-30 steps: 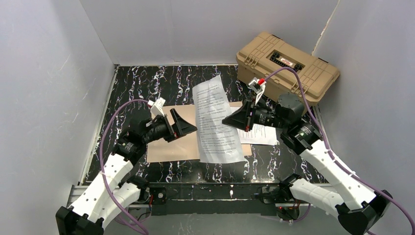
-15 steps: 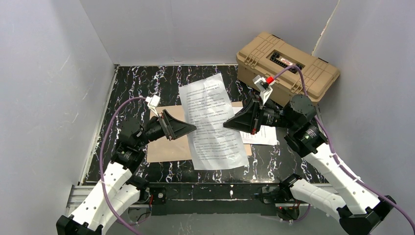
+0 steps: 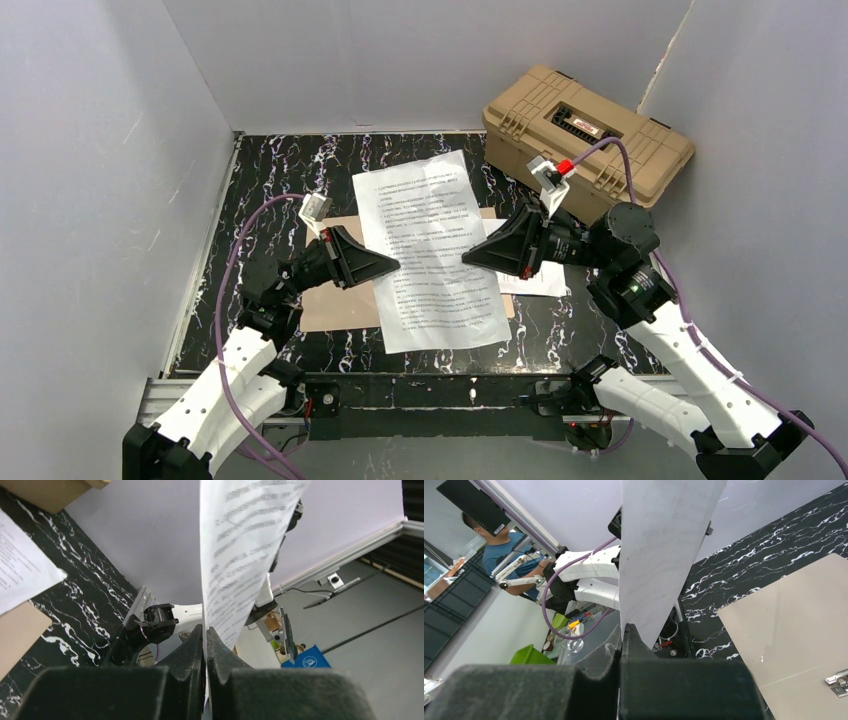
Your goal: Put the files into the folder
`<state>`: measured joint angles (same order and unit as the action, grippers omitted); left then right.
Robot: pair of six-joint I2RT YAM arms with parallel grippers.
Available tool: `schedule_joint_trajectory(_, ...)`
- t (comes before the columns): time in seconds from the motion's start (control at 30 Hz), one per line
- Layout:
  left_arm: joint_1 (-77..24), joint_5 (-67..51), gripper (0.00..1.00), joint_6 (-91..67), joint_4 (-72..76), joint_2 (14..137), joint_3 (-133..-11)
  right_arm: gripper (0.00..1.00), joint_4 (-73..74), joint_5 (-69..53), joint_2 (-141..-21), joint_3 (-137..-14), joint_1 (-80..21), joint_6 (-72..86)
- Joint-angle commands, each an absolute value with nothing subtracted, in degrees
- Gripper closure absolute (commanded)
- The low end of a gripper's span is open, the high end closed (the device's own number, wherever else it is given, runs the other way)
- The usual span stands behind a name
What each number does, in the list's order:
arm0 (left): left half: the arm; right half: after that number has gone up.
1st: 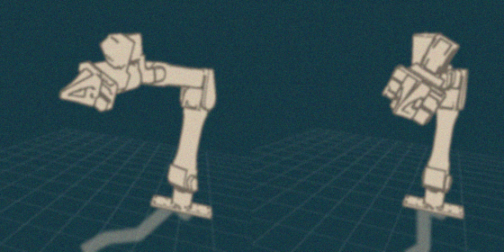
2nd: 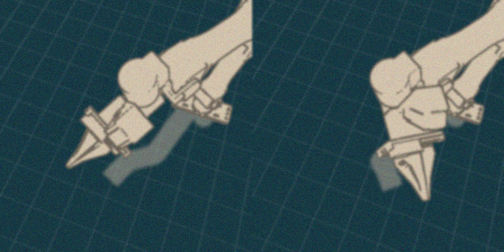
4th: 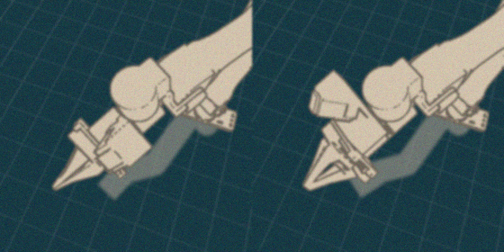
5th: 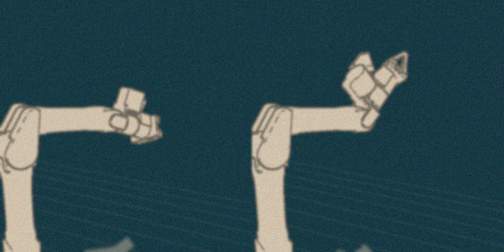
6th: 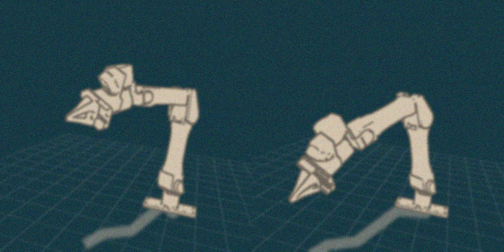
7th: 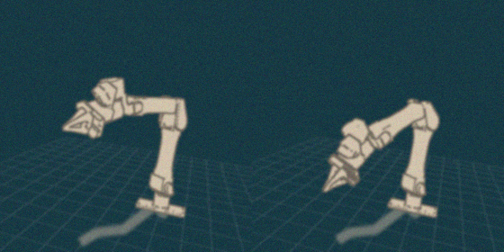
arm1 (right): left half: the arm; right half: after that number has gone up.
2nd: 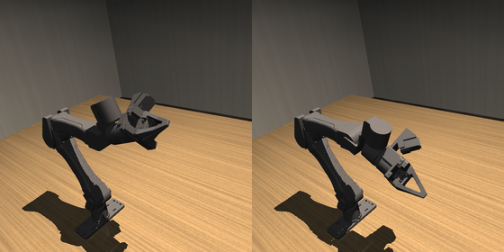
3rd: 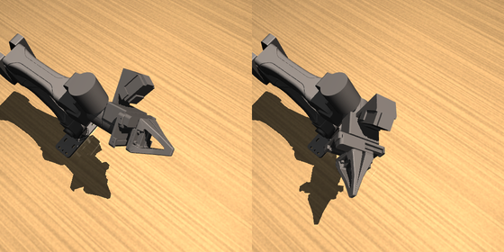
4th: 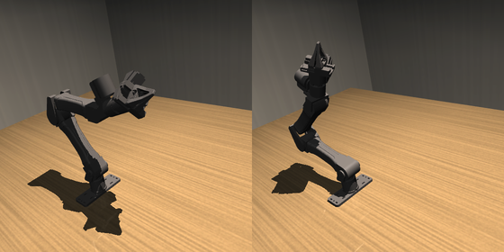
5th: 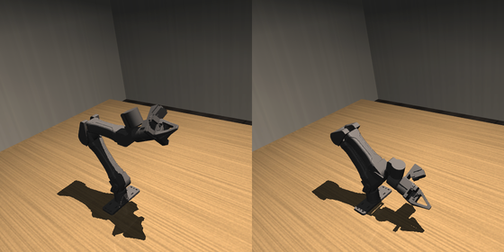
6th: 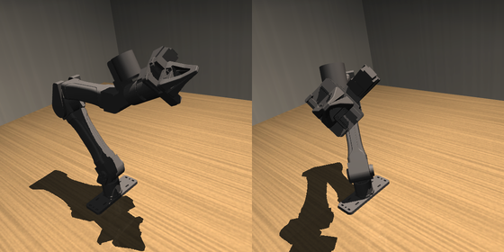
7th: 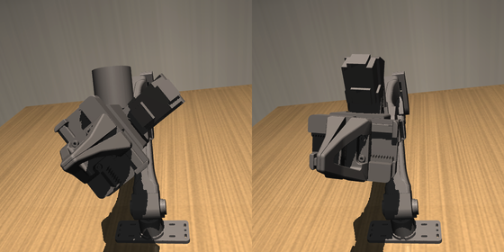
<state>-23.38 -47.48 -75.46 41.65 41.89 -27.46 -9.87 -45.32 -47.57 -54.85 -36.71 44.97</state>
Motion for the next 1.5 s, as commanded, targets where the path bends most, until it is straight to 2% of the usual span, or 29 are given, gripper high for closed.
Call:
schedule_joint_trajectory(0.0,-23.1,-50.6,1.0,-78.1,49.0,41.5,-28.1,0.99,-4.6,-43.4,-45.7,-56.1,-36.5,41.1)
schedule_joint_trajectory(0.03,-23.2,-50.9,1.0,-78.2,49.2,41.4,-28.3,0.98,-2.7,-42.8,-45.6,-56.4,-36.5,40.0)
schedule_joint_trajectory(0.2,-23.2,-52.5,1.0,-77.7,49.4,41.8,-29.8,0.7,3.4,-40.3,-45.5,-57.2,-36.5,37.4)
schedule_joint_trajectory(0.3,-23.2,-53.0,1.0,-77.5,49.4,42.4,-30.1,0.64,3.8,-41.0,-45.9,-57.2,-36.5,37.2)
schedule_joint_trajectory(0.4,-23.2,-52.8,1.0,-77.2,49.4,42.6,-30.1,0.62,3.5,-41.8,-46.3,-57.1,-36.5,37.3)
schedule_joint_trajectory(0.53,-23.1,-52.6,1.0,-76.5,48.6,43.0,-30.6,0.69,3.4,-42.2,-46.7,-56.7,-36.5,37.2)
schedule_joint_trajectory(0.73,-23.2,-52.5,1.0,-74.9,45.4,43.0,-31.7,0.99,4.3,-40.9,-47.2,-56.1,-36.5,36.2)
schedule_joint_trajectory(0.83,-23.0,-51.9,1.0,-72.0,39.8,41.9,-32.7,0.99,4.9,-39.7,-47.4,-56.4,-36.5,35.6)
schedule_joint_trajectory(1.0,-22.6,-48.0,0.55,-63.8,23.9,37.9,-34.7,0.99,7.0,-36.6,-48.7,-58.1,-36.5,33.5)
schedule_joint_trajectory(1.1,-22.4,-43.6,0.37,-57.3,12.0,35.1,-36.7,0.99,7.4,-35.0,-50.3,-59.0,-36.6,32.4)
schedule_joint_trajectory(1.2,-22.2,-34.9,0.24,-48.9,-5.7,32.4,-40.7,0.99,7.3,-33.7,-52.1,-60.0,-36.5,31.3)
schedule_joint_trajectory(1.37,-22.3,-18.0,0.1,-42.4,-25.8,28.4,-45.9,0.99,6.3,-32.5,-56.7,-61.7,-36.5,30.0)
schedule_joint_trajectory(1.47,-22.2,-8.0,0.07,-41.0,-36.3,27.5,-48.1,0.99,4.8,-32.4,-59.7,-62.5,-36.5,29.3)
